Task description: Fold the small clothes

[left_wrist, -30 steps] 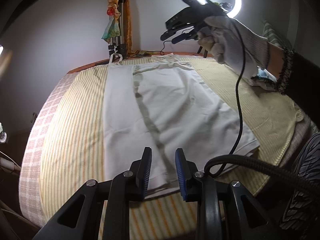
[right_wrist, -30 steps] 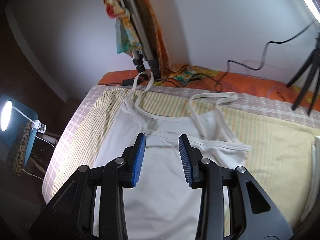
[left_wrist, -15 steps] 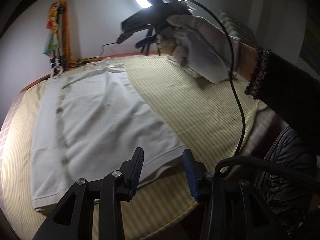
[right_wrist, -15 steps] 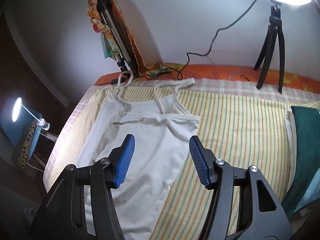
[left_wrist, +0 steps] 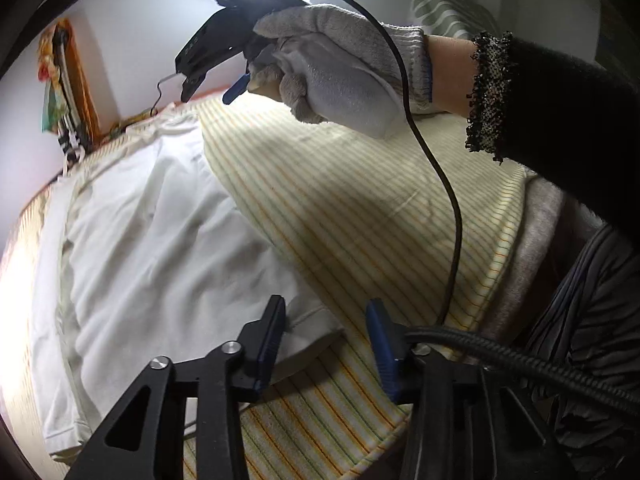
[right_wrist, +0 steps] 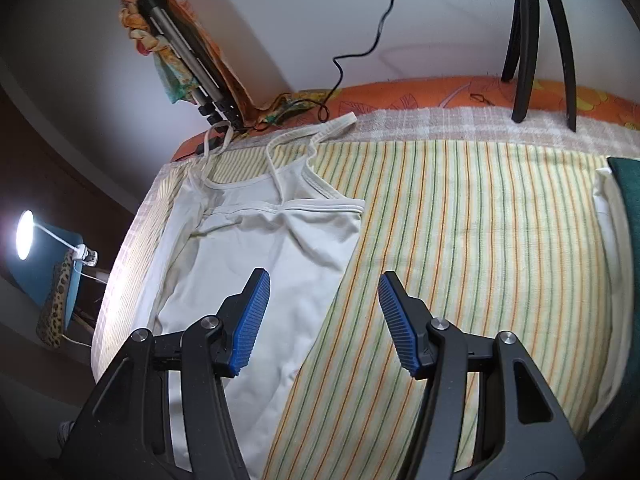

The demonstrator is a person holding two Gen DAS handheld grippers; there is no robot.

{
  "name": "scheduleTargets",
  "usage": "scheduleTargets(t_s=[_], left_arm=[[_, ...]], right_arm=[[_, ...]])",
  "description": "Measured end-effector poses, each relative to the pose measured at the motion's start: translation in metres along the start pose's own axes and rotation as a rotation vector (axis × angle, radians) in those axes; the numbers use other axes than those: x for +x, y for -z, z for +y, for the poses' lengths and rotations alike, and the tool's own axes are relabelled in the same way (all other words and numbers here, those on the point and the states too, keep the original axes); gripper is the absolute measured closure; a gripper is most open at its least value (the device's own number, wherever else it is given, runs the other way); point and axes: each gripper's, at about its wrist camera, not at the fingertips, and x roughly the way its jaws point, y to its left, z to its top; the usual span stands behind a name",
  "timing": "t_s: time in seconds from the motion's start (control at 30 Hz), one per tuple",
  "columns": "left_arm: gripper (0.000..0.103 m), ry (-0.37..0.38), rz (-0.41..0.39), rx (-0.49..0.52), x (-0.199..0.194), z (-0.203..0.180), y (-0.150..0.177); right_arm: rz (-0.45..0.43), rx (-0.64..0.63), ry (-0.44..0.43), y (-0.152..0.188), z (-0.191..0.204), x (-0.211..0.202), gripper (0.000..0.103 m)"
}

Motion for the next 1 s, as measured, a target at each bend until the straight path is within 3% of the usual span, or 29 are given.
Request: scheduleTargets(t_s=[0.1,0.17,0.27,0.47,0.63,0.67,1.0], left_arm=[[0.074,0.002,0.017,-0.012,0.005,0.005,0.001],[0.090,0.022,0.031,-0.022,0.009,0.010,0.001],[0.099,0.058,0.022,-0.071,0.006,0.019,0.001],[0.101,0.146,-0.024,-0.194,-0.015,0.039,0.003],[0.101,0.214,-0.037,-0.270,-0.022,0.050,0.003],[0.101,0.212,-0.037,-0.271,-0.023,0.050,0.003],[0.101,0.170,-0.074,-0.303,-0.040,0.066,0.017]], right_arm=[[0.016,0.004,-0.003,-0.003,-0.003,0.014,0.043],[0.023,-0.003,0.002,-0.007,-0.002,0.024,0.043],[0.024,-0.013,0.010,-0.011,-0.001,0.036,0.043],[-0.002,-0.034,0.052,-0.017,0.002,0.050,0.047],[0.008,-0.036,0.055,-0.021,0.005,0.060,0.091],[0.010,-0.031,0.054,-0.021,0.005,0.062,0.094],[-0.034,0.005,0.051,-0.035,0.025,0.041,0.099]])
